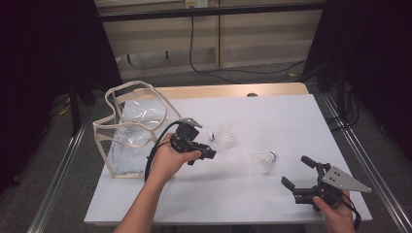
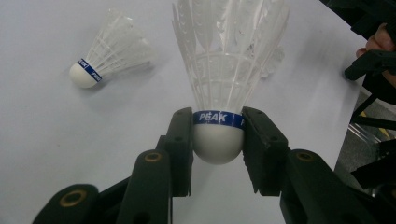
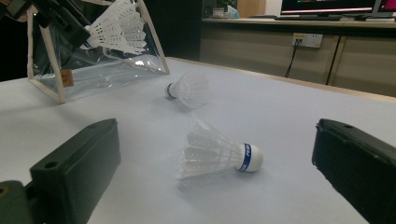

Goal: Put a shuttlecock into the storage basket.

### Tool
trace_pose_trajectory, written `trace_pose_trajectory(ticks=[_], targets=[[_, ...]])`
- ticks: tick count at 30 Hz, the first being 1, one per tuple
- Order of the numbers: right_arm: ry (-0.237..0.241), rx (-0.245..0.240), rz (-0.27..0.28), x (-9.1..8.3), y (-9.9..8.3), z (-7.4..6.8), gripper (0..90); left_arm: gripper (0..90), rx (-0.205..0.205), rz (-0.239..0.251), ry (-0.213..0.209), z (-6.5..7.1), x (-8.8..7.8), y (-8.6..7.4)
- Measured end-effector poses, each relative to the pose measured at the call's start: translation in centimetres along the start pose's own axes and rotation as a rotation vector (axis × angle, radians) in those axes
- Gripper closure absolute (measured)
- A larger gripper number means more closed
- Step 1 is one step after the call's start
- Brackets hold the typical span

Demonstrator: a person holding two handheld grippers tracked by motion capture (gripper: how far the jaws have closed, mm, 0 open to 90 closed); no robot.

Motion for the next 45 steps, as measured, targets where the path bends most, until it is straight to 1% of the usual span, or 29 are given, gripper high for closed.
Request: trace_pose_trajectory(ticks=[2, 3, 6, 10, 13, 15, 22, 23, 24, 29, 31, 35, 37, 42, 45], targets=[[0.000, -0.001, 0.001, 0.0, 0.0, 0.0, 1.0, 65.3, -0.004, 0.004, -0.002, 0.0, 0.0, 0.1], [0.002, -0.001, 0.002, 0.0, 0.0, 0.0, 1.1, 65.3, 0.001, -0.001, -0.007, -0.1, -0.1, 0.1], [0.001, 0.001, 0.003, 0.0, 0.0, 0.0, 1.1, 65.3, 0.000, -0.004, 0.001, -0.1, -0.2, 0.2], [0.002, 0.001, 0.004, 0.0, 0.0, 0.0, 1.1, 65.3, -0.004, -0.001, 0.001, 0.0, -0.3, 0.3], [0.001, 0.000, 0.003, 0.0, 0.0, 0.0, 1.1, 65.3, 0.004, -0.008, 0.005, 0.0, -0.5, 0.4], [0.002, 0.000, 0.003, 0.0, 0.0, 0.0, 1.1, 65.3, -0.008, -0.001, 0.004, 0.0, -0.6, 0.5], [0.003, 0.001, 0.002, 0.0, 0.0, 0.0, 1.1, 65.4, -0.013, -0.004, 0.009, -0.2, -0.9, 0.7], [0.003, 0.001, 0.002, 0.0, 0.0, 0.0, 1.1, 65.4, -0.020, 0.001, 0.012, -0.2, -1.0, 0.8], [0.003, 0.004, 0.001, 0.0, 0.0, 0.0, 1.1, 65.4, -0.015, -0.002, 0.009, -0.2, -1.0, 0.8], [0.001, -0.001, 0.002, -0.1, 0.0, 0.0, 1.1, 65.4, -0.018, 0.001, 0.012, -0.2, -1.3, 1.1], [0.001, -0.001, 0.002, -0.1, 0.0, 0.0, 1.1, 65.4, -0.031, 0.005, 0.016, -0.3, -1.3, 1.2], [0.002, 0.001, 0.002, 0.0, 0.0, 0.0, 1.1, 65.4, -0.028, 0.002, 0.012, -0.4, -1.4, 1.3], [0.001, 0.003, 0.002, 0.0, 0.0, 0.0, 1.1, 65.4, -0.017, -0.002, 0.011, -0.4, -1.5, 1.4], [0.003, 0.001, 0.004, 0.0, 0.0, 0.1, 1.1, 65.4, -0.019, 0.001, 0.014, -0.2, -1.9, 1.7], [0.001, 0.001, 0.002, 0.0, 0.0, 0.0, 1.1, 65.4, -0.014, -0.005, 0.015, -0.3, -2.2, 1.9]])
Point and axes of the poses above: each handheld gripper's, and its own axes: x roughly forward along the jaws, y roughly out of its top, z roughly to its right, the point moved 2 cm from there along x, roughly forward along the jaws, and after that the axes turned 7 degrees about x, right-handed, at the moved point
